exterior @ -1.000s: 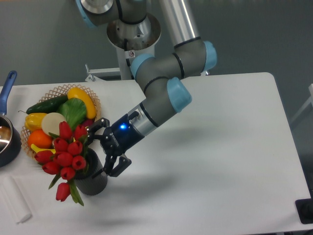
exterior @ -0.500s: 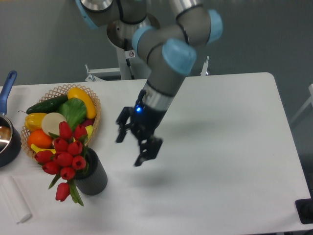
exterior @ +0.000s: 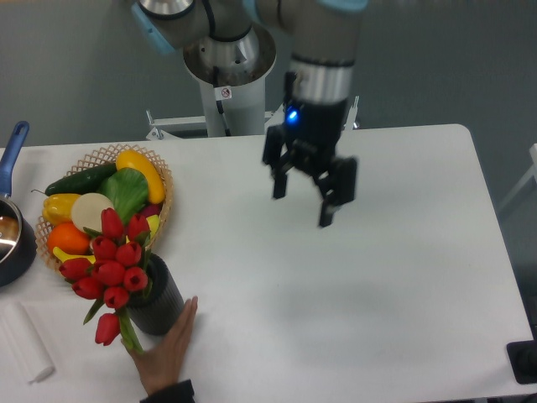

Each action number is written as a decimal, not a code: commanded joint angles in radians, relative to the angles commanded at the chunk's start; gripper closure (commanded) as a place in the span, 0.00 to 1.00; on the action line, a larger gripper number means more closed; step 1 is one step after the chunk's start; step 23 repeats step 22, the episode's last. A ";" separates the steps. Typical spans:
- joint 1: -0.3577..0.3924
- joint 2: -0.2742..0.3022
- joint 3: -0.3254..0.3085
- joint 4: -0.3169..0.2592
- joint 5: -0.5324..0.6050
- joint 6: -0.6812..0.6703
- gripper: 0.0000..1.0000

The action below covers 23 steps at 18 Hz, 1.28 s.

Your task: Insert the flowers into the vase

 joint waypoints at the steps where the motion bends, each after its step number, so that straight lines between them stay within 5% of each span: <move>1: 0.002 0.000 0.011 -0.017 0.020 0.014 0.00; 6: 0.109 0.041 0.037 -0.210 0.095 0.415 0.00; 10: 0.159 0.052 0.058 -0.304 0.094 0.540 0.00; 23: 0.173 0.058 0.066 -0.339 0.072 0.569 0.00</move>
